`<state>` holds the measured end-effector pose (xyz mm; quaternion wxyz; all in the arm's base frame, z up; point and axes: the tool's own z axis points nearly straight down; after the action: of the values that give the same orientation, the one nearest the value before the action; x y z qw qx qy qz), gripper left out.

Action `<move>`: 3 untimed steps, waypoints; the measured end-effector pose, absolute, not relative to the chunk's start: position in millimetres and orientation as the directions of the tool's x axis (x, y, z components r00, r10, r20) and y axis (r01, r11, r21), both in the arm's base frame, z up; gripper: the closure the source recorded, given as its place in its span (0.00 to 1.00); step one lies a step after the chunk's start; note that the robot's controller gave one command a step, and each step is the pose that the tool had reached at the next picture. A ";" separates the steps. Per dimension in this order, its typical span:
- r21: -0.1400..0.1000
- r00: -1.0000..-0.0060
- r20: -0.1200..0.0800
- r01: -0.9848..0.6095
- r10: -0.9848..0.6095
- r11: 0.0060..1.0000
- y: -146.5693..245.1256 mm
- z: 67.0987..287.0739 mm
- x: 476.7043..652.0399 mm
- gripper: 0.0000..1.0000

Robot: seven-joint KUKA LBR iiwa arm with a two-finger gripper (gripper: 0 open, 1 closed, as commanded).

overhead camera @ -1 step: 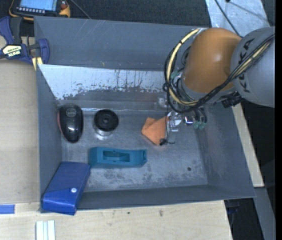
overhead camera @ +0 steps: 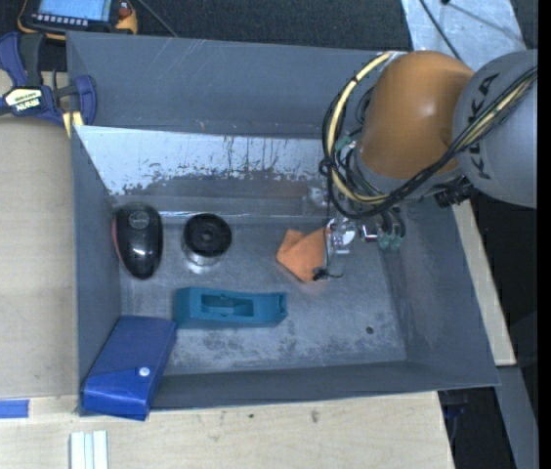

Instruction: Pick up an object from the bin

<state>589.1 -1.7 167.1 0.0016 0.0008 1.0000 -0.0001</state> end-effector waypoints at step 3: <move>0.000 -1.000 0.009 0.028 0.028 1.000 -12.5 120.6 555.4 1.00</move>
Offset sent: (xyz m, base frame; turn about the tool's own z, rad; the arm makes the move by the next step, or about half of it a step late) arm 0.0000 0.0000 0.0000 0.0000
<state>555.4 -12.5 120.6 -0.0043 0.0138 0.9999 0.0002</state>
